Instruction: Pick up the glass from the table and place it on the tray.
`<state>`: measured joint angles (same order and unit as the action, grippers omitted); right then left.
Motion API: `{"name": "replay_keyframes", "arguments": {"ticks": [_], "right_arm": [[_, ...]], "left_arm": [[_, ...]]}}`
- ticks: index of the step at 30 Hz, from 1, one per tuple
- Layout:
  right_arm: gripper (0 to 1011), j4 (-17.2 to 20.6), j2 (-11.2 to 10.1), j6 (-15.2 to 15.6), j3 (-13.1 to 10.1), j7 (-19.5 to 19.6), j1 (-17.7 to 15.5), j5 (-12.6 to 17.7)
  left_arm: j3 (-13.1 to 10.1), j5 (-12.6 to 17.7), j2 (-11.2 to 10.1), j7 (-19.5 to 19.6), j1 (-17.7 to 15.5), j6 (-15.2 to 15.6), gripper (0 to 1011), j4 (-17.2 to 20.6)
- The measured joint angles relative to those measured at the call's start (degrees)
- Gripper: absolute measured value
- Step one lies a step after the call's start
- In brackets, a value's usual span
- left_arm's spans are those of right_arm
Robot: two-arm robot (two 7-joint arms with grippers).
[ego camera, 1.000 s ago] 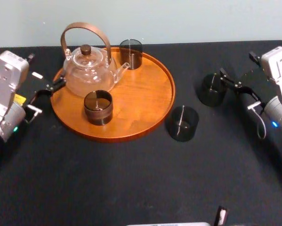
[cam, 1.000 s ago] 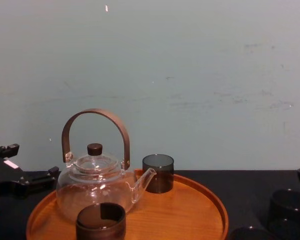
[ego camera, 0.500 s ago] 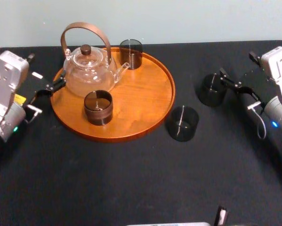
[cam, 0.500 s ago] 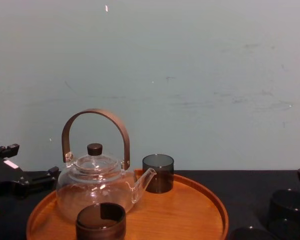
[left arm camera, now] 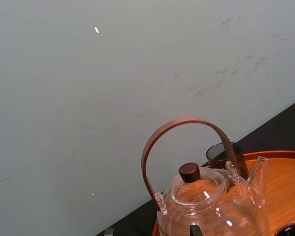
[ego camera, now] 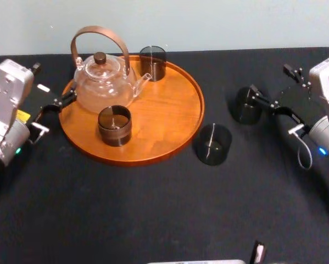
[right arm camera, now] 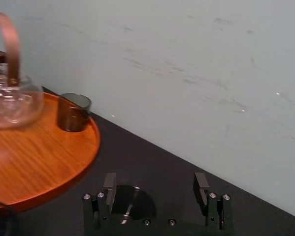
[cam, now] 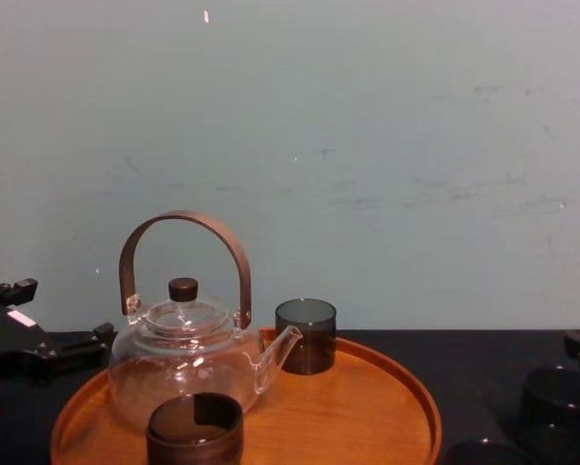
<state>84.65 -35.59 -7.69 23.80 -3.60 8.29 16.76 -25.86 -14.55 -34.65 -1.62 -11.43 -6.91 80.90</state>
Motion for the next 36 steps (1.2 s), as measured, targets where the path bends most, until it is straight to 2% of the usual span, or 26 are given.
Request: {"name": "replay_keyframes", "arguments": {"ticks": [14,36], "right_arm": [[1002,8.3,-1.6,2.1,-1.8,-1.4,-6.5,-0.4],[1002,15.3,-1.3,3.6,-3.5,-4.1,-14.7,-0.9]], "left_arm": [[0.0,0.0,0.0,0.0,0.0,0.0,1001,0.0],[0.0,0.0,0.0,0.0,0.0,0.0,1001,0.0]]}}
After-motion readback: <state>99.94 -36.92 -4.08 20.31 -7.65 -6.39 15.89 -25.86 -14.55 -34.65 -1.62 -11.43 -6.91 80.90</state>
